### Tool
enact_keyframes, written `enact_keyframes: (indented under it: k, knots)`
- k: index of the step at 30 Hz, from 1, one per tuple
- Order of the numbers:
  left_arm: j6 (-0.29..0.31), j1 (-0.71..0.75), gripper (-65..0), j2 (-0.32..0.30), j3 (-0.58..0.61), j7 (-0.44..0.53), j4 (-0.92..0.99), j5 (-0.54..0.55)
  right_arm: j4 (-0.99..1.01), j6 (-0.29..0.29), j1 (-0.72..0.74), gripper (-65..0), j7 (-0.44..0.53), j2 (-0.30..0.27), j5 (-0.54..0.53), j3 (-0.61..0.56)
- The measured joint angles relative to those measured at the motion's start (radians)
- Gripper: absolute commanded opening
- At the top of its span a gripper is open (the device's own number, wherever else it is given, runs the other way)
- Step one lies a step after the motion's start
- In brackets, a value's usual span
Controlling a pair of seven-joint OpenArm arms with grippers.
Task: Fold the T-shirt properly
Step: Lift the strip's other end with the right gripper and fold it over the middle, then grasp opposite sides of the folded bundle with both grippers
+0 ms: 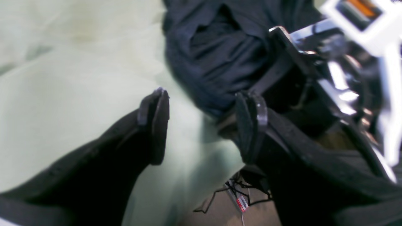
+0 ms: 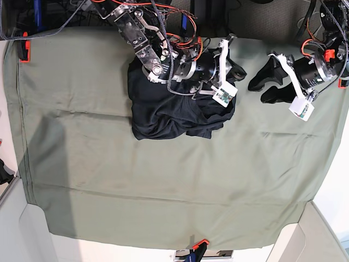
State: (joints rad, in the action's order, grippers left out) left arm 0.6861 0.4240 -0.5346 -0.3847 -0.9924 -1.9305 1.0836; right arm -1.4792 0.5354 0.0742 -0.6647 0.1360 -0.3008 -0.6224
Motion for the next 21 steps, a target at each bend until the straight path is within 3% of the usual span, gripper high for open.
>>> enact_keyframes:
  k: [6, 7, 9, 11, 14, 17, 21]
  knots:
    - [0.0, 0.047, -29.3, 0.0, -0.107, -0.011, 0.0, 0.043, -0.028, 0.0, 0.02, -65.0, 0.002, 0.0, -0.022, -0.073]
    - [0.0, 0.052, -31.9, 0.0, -0.121, -0.014, 0.0, 0.058, -0.048, 0.0, 0.019, -65.0, 0.0, -0.001, -0.016, -0.068]
    - [0.001, 0.064, -43.5, 0.0, -0.129, -0.033, -0.012, 0.089, -0.105, -0.005, 0.018, -65.0, -0.003, 0.0, 0.007, -0.039]
    - [0.004, 0.098, -55.1, 0.0, -0.118, -0.052, -0.053, 0.122, -0.18, -0.037, 0.018, -65.0, 0.002, 0.002, 0.042, 0.019]
    - [0.003, 0.161, -62.6, 0.003, -0.073, -0.055, -0.13, 0.129, -0.269, -0.08, 0.024, -65.0, 0.01, 0.003, 0.106, 0.159]
    - [0.003, 0.185, -63.9, 0.002, 0.014, -0.037, -0.192, 0.089, -0.268, -0.107, 0.051, -65.0, 0.006, 0.003, 0.143, 0.327]
    - [0.003, 0.179, -63.9, 0.005, 0.134, 0.076, -0.216, -0.057, -0.233, -0.111, 0.085, -65.0, 0.007, 0.004, 0.137, 0.518]
